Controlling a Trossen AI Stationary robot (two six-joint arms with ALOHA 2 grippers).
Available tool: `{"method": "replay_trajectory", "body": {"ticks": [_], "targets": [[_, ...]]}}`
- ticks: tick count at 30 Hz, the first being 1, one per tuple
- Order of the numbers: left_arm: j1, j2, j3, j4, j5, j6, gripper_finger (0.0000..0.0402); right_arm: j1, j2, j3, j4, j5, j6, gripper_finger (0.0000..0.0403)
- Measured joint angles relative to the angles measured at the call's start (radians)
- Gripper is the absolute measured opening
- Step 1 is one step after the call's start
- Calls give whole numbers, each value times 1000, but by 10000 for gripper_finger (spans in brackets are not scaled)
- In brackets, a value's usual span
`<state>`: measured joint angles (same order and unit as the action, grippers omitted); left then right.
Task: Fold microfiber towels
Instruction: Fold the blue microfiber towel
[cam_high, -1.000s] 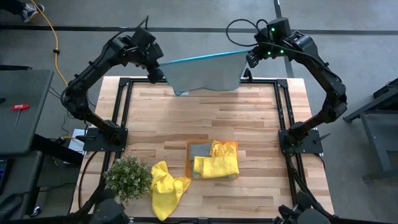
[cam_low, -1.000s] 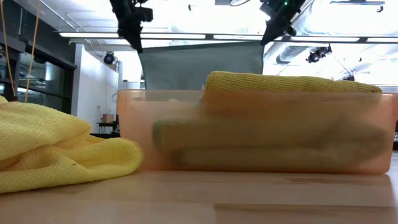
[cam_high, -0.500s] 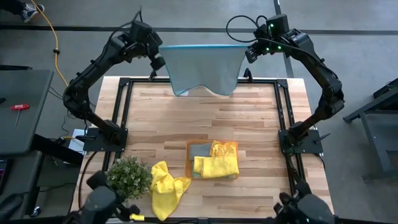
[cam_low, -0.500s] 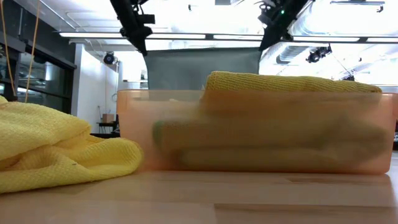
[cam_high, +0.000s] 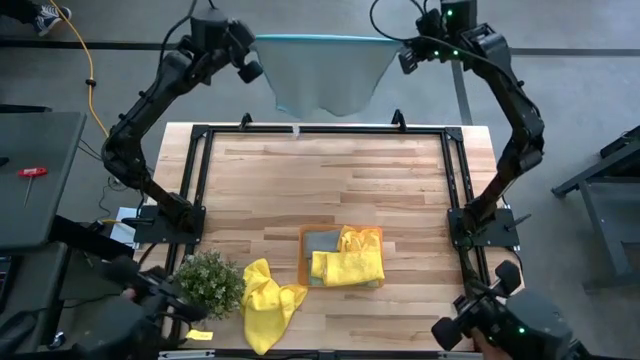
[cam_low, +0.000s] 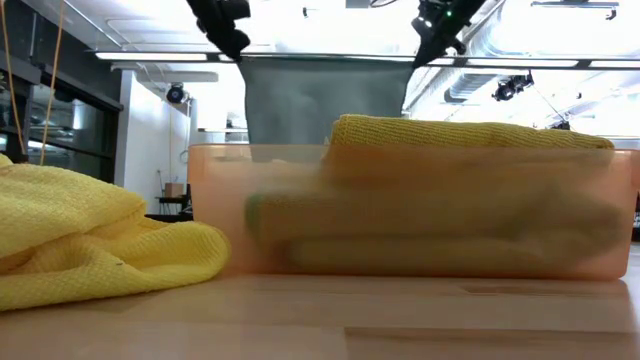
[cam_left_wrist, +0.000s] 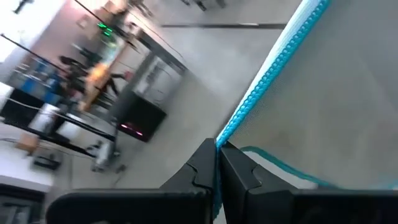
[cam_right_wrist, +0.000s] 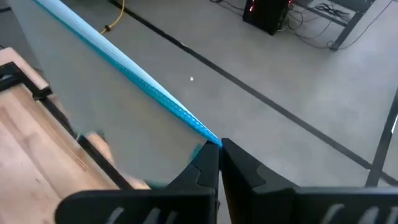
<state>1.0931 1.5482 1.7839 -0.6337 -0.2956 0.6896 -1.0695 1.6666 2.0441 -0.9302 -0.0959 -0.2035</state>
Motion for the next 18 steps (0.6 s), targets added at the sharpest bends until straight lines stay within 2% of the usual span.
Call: {"method": "replay_trajectory", "body": {"ticks": [3, 5, 7, 12, 18], "targets": [[0, 0, 9, 2, -29, 17, 0, 2, 10, 24, -47, 7, -1, 0], [1, -3, 9, -50, -87, 23, 0, 7, 9, 19, -101, 58, -6, 1], [5, -3, 10, -98, -104, 22, 0, 7, 9, 15, -156, 86, -15, 1], [-39, -1, 9, -225, -49, -87, 0, 21, 11, 2, -343, 80, -34, 1], [-97, -13, 9, -292, -34, -144, 0, 42, 8, 2, -381, 67, -32, 1]]}}
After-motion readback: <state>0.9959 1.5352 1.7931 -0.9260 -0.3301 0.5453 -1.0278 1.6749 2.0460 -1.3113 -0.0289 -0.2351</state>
